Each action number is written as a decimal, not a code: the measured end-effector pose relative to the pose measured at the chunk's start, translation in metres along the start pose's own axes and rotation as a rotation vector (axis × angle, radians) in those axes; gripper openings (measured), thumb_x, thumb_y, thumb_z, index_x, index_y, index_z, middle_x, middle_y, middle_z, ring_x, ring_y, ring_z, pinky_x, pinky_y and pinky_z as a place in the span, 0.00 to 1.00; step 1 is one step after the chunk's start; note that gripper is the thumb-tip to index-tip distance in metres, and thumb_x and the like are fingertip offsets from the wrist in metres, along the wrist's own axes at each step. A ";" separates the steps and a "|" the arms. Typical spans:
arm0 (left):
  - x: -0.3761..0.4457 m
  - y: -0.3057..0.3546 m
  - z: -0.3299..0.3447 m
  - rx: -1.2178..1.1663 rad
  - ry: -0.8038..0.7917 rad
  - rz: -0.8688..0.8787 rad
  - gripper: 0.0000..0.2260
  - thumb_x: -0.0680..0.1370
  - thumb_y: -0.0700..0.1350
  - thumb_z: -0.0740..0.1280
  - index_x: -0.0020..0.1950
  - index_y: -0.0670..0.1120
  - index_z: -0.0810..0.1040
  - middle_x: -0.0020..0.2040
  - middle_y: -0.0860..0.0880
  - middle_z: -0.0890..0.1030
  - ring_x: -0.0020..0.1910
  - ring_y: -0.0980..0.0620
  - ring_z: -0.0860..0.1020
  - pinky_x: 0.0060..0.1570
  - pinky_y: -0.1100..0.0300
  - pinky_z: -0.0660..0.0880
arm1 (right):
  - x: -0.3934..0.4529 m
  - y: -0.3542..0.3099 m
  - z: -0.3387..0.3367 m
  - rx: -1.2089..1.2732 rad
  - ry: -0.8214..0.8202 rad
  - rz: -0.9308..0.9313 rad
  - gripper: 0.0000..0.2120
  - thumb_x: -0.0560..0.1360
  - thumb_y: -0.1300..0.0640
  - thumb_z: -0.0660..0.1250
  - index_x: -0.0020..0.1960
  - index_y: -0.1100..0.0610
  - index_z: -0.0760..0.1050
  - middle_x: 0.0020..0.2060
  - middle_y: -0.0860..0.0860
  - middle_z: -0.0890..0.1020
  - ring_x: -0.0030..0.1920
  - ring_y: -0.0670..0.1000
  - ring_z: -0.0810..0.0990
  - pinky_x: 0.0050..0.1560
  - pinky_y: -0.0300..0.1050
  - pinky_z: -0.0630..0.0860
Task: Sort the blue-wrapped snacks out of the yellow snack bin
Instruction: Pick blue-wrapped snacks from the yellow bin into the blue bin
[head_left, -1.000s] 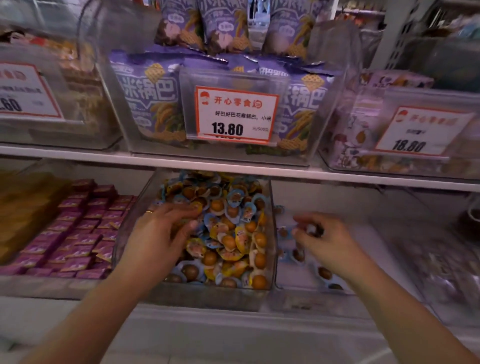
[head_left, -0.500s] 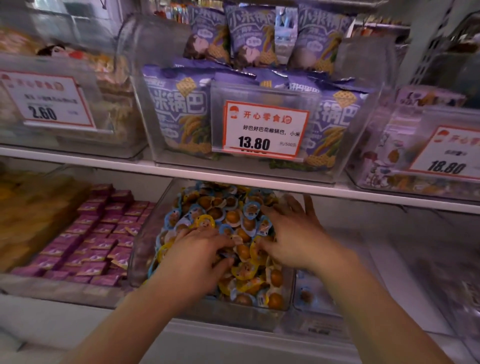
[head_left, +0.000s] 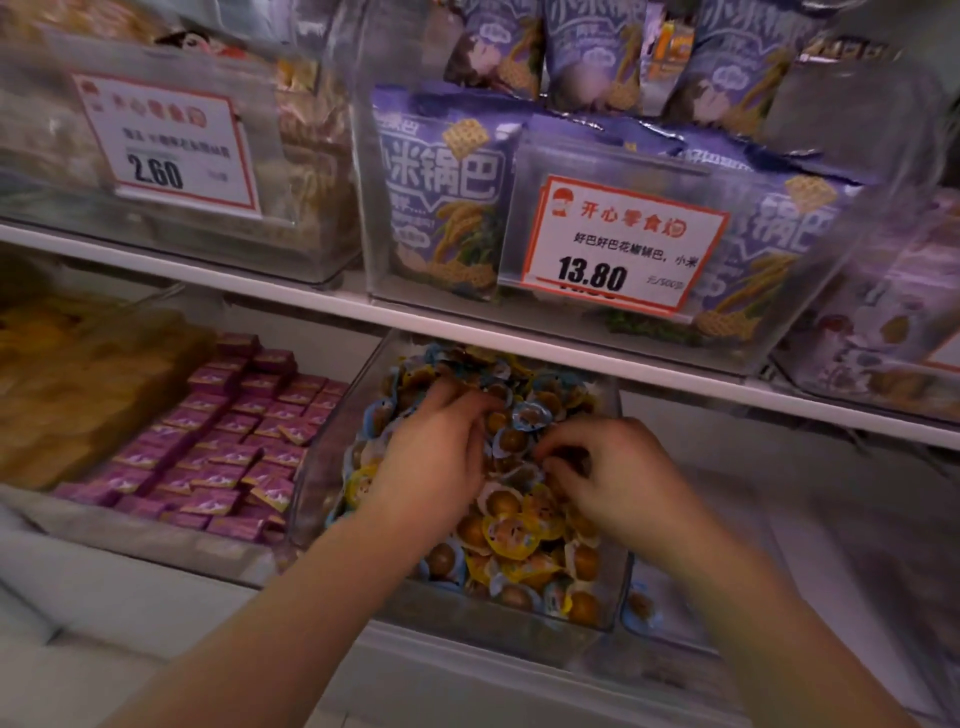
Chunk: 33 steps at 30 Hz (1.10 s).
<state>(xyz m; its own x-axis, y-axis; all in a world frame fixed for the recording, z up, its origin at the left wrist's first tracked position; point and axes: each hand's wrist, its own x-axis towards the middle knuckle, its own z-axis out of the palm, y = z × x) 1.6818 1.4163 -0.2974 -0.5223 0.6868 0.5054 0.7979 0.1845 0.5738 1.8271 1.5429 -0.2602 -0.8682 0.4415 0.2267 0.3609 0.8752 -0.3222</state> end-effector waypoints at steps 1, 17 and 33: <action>0.001 0.002 0.006 0.041 -0.066 0.019 0.14 0.81 0.42 0.63 0.65 0.48 0.78 0.59 0.45 0.76 0.52 0.44 0.79 0.53 0.55 0.76 | 0.000 -0.002 0.001 -0.022 0.015 -0.018 0.10 0.75 0.54 0.69 0.54 0.47 0.83 0.51 0.46 0.84 0.52 0.50 0.81 0.51 0.44 0.76; 0.012 -0.017 -0.021 -0.169 -0.405 -0.092 0.11 0.77 0.43 0.71 0.56 0.58 0.80 0.47 0.59 0.80 0.45 0.59 0.79 0.44 0.72 0.72 | -0.009 -0.011 0.016 -0.050 0.004 -0.038 0.09 0.78 0.48 0.65 0.54 0.48 0.81 0.50 0.47 0.82 0.52 0.50 0.79 0.47 0.49 0.76; -0.047 0.078 0.006 -0.520 0.012 -0.148 0.20 0.69 0.45 0.78 0.53 0.66 0.79 0.54 0.62 0.81 0.53 0.67 0.78 0.51 0.73 0.72 | -0.055 -0.063 -0.013 1.903 -0.049 0.788 0.23 0.75 0.39 0.66 0.53 0.58 0.85 0.45 0.56 0.86 0.35 0.52 0.84 0.22 0.38 0.71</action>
<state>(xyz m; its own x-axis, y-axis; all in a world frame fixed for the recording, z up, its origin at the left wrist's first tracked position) 1.7706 1.4027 -0.2805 -0.6235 0.6715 0.4005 0.4628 -0.0959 0.8813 1.8563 1.4662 -0.2400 -0.7545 0.5066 -0.4172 -0.1216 -0.7325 -0.6698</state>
